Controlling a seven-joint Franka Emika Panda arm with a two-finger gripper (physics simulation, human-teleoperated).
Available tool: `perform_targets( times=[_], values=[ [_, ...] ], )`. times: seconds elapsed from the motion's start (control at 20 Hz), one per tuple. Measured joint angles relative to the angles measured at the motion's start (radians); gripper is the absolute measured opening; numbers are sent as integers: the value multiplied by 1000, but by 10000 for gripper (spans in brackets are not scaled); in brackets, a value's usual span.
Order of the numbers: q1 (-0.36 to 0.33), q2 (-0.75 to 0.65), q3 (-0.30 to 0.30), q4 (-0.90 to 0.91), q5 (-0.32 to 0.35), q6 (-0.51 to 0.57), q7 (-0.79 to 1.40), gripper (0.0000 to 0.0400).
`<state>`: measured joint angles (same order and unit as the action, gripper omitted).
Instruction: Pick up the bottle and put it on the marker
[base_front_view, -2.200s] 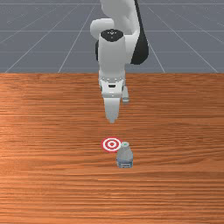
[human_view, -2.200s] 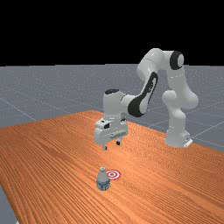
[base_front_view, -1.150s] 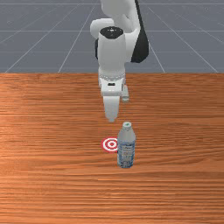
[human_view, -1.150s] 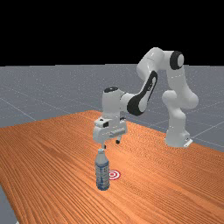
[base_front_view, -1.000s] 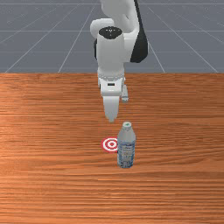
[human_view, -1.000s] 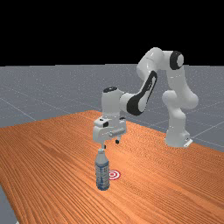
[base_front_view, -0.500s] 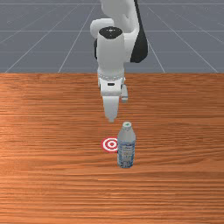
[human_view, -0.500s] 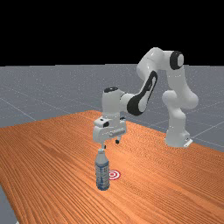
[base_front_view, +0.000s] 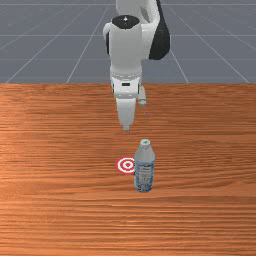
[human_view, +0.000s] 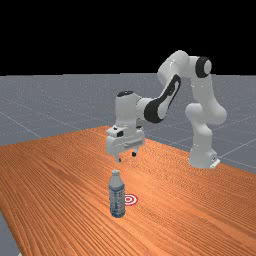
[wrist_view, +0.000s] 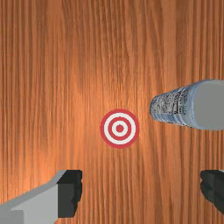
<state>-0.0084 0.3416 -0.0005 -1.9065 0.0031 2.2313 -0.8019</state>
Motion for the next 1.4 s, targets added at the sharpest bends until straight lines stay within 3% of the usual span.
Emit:
perform_targets(
  times=[0.15,0.3,0.35,0.4,0.45,0.55,0.7,1.0,1.1,1.15,1.2,1.25,1.4],
  values=[
    [-3,-11,2,-33,7,56,-6,400],
    [12,-10,-8,-33,-28,56,27,400],
    [57,-3,-39,-20,-143,28,136,400],
    [72,-1,-37,-18,-155,24,161,400],
    [12,-8,37,-31,-40,58,-132,400],
    [37,-3,53,-24,-47,55,-118,400],
    [80,5,35,-8,-40,32,77,400],
    [69,-4,38,-22,-22,49,56,400],
    [77,-49,29,-78,-51,131,81,400],
    [76,-61,30,-73,-49,115,79,400],
    [67,-46,39,-13,-16,7,51,400],
    [76,-52,31,-6,-35,-5,86,400],
    [73,67,36,211,-27,-202,57,400]
  ],
)
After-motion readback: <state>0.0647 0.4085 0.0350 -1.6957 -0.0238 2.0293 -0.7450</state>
